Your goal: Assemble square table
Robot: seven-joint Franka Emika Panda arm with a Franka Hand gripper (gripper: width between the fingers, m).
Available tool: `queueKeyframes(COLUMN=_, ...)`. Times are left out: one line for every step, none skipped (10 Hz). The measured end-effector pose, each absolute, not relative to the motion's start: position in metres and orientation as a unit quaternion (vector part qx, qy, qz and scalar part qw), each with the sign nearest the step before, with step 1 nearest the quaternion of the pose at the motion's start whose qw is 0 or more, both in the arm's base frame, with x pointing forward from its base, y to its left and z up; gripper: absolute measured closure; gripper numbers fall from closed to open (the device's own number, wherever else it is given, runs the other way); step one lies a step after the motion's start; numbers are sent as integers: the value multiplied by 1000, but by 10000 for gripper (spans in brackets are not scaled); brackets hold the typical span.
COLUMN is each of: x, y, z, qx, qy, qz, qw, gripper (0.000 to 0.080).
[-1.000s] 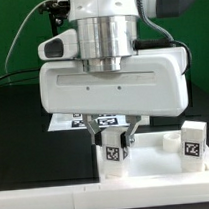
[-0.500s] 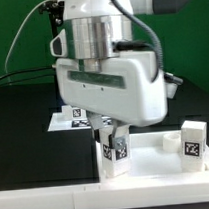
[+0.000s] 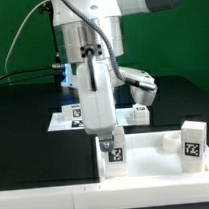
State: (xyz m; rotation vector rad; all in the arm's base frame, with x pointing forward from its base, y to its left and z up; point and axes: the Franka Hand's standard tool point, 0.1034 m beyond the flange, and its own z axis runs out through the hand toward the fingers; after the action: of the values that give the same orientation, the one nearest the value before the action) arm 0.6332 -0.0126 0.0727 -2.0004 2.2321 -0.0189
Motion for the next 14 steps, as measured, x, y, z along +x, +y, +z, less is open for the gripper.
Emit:
queueKeyframes(x=633, y=-13, z=73, qx=-661, qy=747, qz=-6, qw=72, gripper=514)
queueKeyframes(x=633, y=-13, z=72, qx=-681, qy=729, qz=-8, qw=71, gripper=514)
queueKeyframes(x=634, y=-11, z=73, qx=-725, qy=685, qz=-8, qw=68, gripper=413)
queueKeyframes(x=636, y=-9, z=76, qx=-786, qy=615, qz=-10, qw=69, gripper=279)
queueKeyframes(x=636, y=-5, z=75, qx=-842, qy=536, qz=-15, qw=69, gripper=177)
queueKeyframes(x=635, y=-3, z=74, qx=-866, qy=496, qz=-16, qw=69, gripper=158)
queueKeyframes(x=635, y=-5, z=74, qx=-878, qy=474, qz=-18, qw=68, gripper=158)
queueKeyframes(x=635, y=-5, z=74, qx=-893, qy=444, qz=-20, qw=67, gripper=158)
queueKeyframes(x=635, y=-6, z=74, qx=-909, qy=412, qz=-23, qw=65, gripper=151)
queueKeyframes(x=635, y=-6, z=74, qx=-927, qy=369, qz=-27, qw=62, gripper=150)
queueKeyframes(x=637, y=-7, z=75, qx=-963, qy=259, qz=-43, qw=56, gripper=150)
queueKeyframes(x=636, y=-7, z=74, qx=-984, qy=160, qz=-54, qw=53, gripper=150)
queueKeyframes(x=634, y=-5, z=72, qx=-988, qy=132, qz=-56, qw=53, gripper=150)
queueKeyframes(x=634, y=-5, z=71, qx=-987, qy=141, qz=-55, qw=54, gripper=150)
